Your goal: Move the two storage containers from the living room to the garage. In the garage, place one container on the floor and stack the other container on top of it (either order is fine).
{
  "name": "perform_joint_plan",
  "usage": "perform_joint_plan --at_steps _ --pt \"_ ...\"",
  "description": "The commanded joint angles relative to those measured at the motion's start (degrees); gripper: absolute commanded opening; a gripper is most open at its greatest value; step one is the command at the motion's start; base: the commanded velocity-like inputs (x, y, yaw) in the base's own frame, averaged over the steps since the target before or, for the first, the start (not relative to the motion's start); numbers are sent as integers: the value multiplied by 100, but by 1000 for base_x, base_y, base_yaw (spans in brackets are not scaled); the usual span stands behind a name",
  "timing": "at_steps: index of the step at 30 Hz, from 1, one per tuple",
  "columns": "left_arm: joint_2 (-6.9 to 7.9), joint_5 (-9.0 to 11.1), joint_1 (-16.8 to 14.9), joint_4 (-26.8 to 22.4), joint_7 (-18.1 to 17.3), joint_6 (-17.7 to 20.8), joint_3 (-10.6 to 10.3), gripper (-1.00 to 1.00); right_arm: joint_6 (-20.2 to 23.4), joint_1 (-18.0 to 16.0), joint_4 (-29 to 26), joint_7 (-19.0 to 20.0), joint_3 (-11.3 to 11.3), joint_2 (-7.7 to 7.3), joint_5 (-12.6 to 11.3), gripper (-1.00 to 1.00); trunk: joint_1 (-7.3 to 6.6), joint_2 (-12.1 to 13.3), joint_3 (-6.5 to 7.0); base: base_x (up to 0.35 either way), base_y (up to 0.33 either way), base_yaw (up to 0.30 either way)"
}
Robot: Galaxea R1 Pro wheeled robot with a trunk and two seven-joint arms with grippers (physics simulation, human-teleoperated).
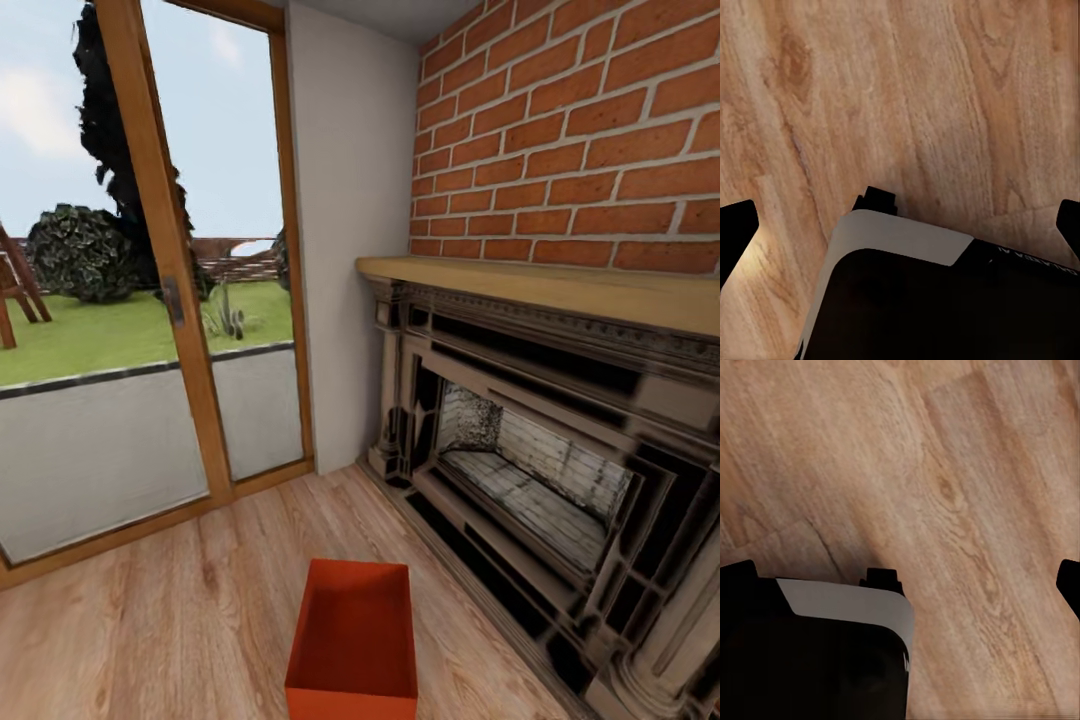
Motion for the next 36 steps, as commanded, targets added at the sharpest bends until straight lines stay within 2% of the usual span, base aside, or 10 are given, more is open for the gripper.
perform_joint_plan --at_steps 1,11,14,24,36 --pt "0 32 -2 -2 13 -5 -32 100 -27 -6 18 -4 44 6 -36 100 0 -5 -7 0 0 -85" --pt "0 27 -2 -2 13 -3 -32 100 59 -10 17 35 47 4 -8 100 0 -5 -7 0 0 -12" --pt "0 27 -2 -2 13 -11 -32 100 72 -6 17 33 47 45 -10 100 0 -5 -7 0 0 -6" --pt "0 31 -2 -2 13 -10 -32 100 72 -6 18 -17 42 44 -27 100 0 -5 -7 8 0 -188" --pt "8 43 -2 -2 13 -10 -32 100 72 -5 18 -33 39 33 -27 100 0 -5 -7 283 0 -6"
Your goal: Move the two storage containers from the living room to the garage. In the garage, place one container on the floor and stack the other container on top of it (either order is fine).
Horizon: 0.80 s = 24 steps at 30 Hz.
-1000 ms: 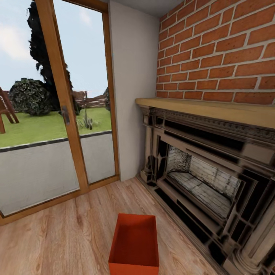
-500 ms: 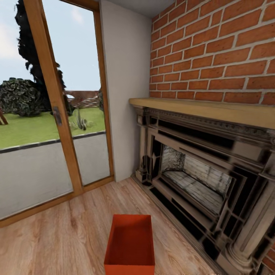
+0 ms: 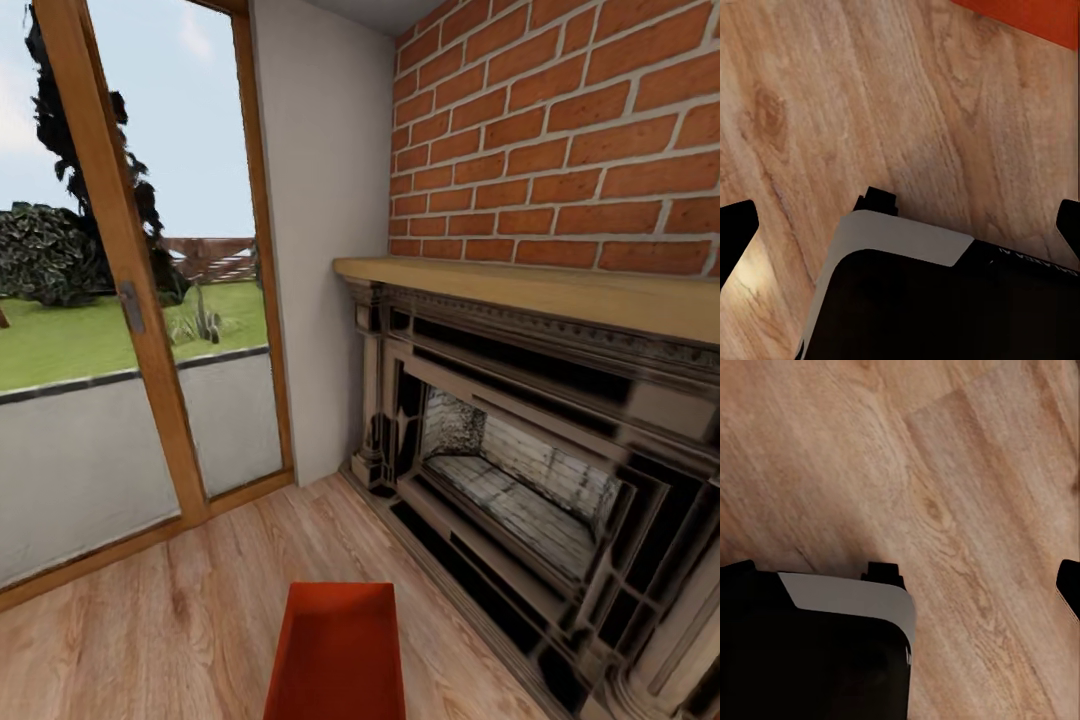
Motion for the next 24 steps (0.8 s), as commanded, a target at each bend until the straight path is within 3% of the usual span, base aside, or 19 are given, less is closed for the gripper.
perform_joint_plan --at_steps 1,12,18,24 --pt "0 36 -3 -1 13 -7 -32 100 -27 -6 18 -7 45 5 -38 100 3 -4 -7 298 0 0" --pt "-1 36 -3 -1 13 -6 -32 100 -27 -9 18 -9 45 4 -38 100 3 -4 -7 229 53 0" --pt "-8 36 -3 -1 13 -7 -32 100 -27 -8 16 -17 45 4 -38 100 3 -4 -7 79 270 0" --pt "-8 31 -3 -1 13 -7 -32 100 -27 -8 16 -18 45 4 -38 100 3 -4 -7 6 46 0"
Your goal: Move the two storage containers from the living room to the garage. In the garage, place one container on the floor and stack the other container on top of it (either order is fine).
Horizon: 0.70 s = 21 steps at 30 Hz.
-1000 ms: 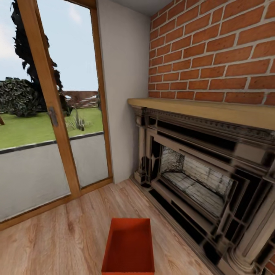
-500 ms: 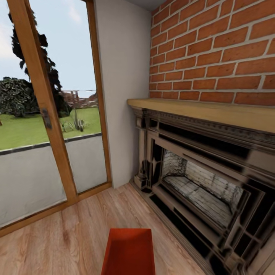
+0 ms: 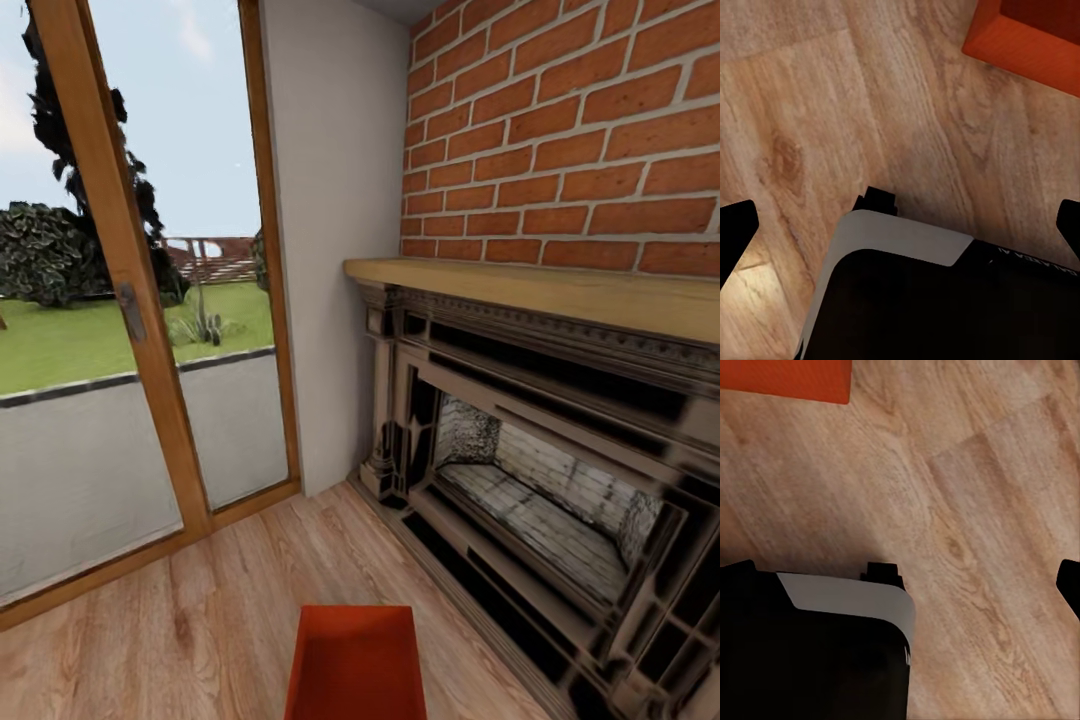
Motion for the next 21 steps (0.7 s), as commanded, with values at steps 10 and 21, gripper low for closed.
perform_joint_plan --at_steps 10,21 --pt "0 36 -3 -1 13 -7 -32 100 -27 -5 18 8 45 -23 -38 100 0 -5 -7 0 38 0" --pt "0 33 -3 -1 13 -7 -32 100 -27 -5 19 25 45 -2 -38 100 0 -5 -7 0 1 -6"
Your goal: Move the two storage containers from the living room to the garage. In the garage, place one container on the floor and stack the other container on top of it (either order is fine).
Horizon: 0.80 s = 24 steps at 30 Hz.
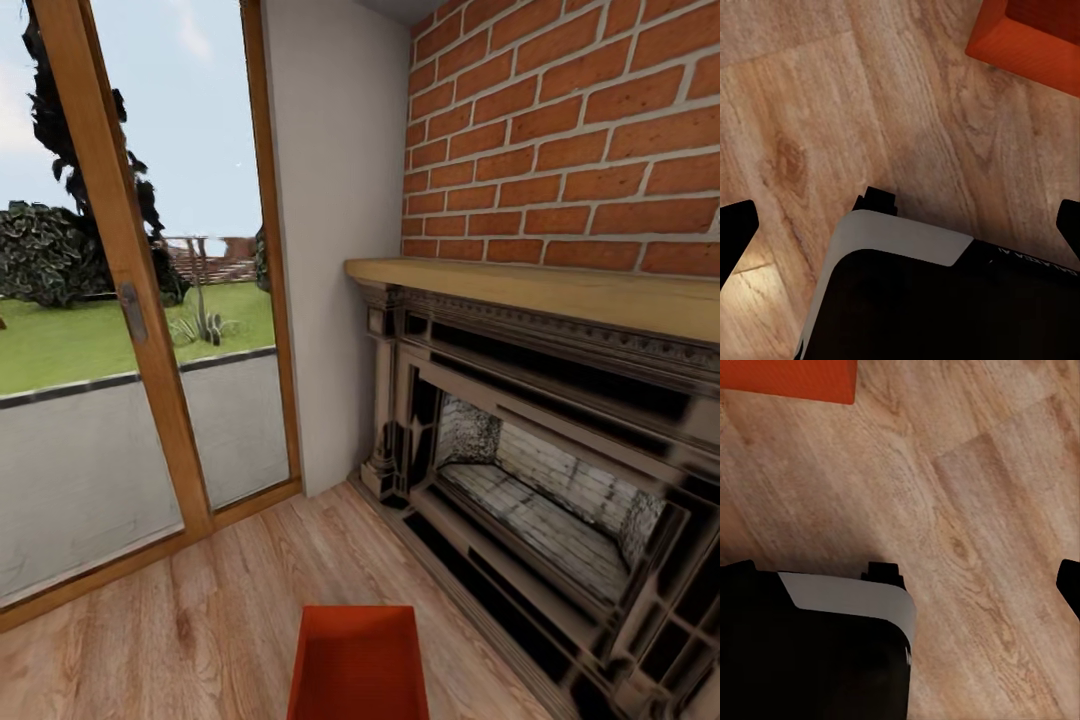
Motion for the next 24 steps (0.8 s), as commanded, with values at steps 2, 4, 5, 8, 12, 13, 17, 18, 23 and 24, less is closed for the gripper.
perform_joint_plan --at_steps 2,4,5,8,12,13,17,18,23,24 --pt "0 35 -3 -1 13 -7 -32 100 -27 -6 18 -13 45 15 -38 100 0 -4 -7 0 0 -139" --pt "3 34 -3 -1 13 -7 -32 100 -27 -7 18 -17 45 18 -38 100 0 -4 -7 0 0 -196" --pt "2 34 -3 -1 13 -7 -32 100 -27 -7 18 -17 45 18 -38 100 0 -4 -7 0 0 -206" --pt "6 34 -3 -1 13 -7 -32 100 -27 -7 18 -24 45 14 -38 100 0 -4 -7 0 0 -118" --pt "8 34 -3 -1 13 -7 -32 100 -27 -9 18 -27 45 13 -38 100 0 -4 -7 0 0 -26" --pt "8 34 -3 -1 13 -7 -32 100 -27 -9 18 -27 45 13 -38 100 0 -4 -7 0 0 -7" --pt "9 34 -3 -1 13 -7 -32 100 -27 -6 18 -29 45 8 -38 100 0 -4 -7 0 47 -3" --pt "9 34 -3 -1 13 -7 -32 100 -27 -8 18 -32 45 7 -38 100 0 -4 -7 0 123 -1" --pt "9 34 -3 -1 13 -7 -32 100 -27 -7 18 -26 45 -11 -38 100 0 -4 -7 0 101 0" --pt "9 34 -3 -1 13 -7 -32 100 -27 -8 18 -20 45 -15 -38 100 0 -4 -7 0 28 0"
